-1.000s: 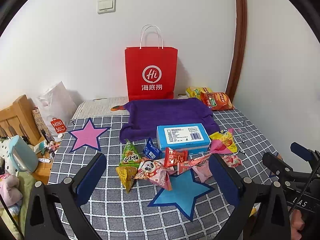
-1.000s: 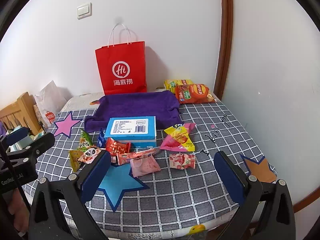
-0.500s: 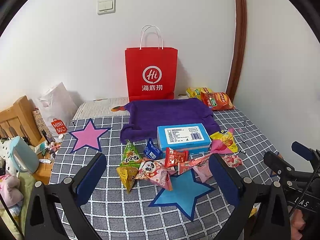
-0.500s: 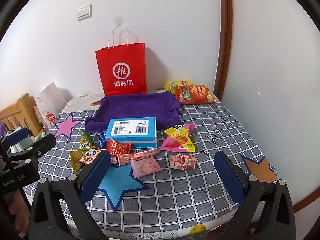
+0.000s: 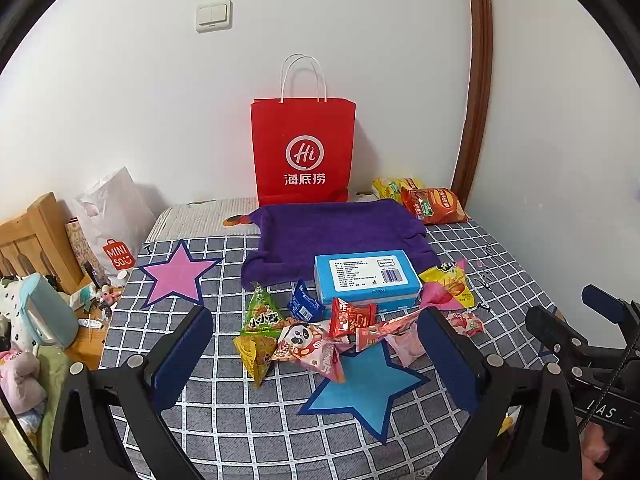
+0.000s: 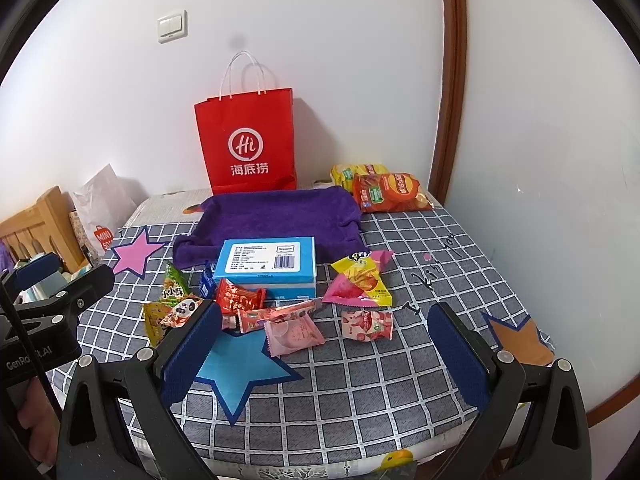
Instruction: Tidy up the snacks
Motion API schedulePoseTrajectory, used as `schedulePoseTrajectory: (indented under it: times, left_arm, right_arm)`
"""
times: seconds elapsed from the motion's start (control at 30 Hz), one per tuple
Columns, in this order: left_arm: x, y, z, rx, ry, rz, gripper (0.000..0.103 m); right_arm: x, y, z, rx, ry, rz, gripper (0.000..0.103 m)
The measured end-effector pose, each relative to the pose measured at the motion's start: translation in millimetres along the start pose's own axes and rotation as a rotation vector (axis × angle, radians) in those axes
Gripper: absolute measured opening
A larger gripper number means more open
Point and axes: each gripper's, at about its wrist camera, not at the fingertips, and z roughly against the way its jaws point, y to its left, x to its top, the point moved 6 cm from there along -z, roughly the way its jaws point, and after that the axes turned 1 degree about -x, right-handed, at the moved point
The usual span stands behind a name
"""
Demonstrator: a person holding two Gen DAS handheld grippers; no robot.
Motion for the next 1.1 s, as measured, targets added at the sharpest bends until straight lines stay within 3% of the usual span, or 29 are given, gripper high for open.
schedulePoseTrajectory:
  times: [1.1]
  left_arm:
    - [1.0, 1.2, 3.4, 0.003, -0.005, -0.003, 0.102]
  right_arm:
    - [-2.7, -0.6, 1.9, 0.001, -0.013, -0.001, 0.102]
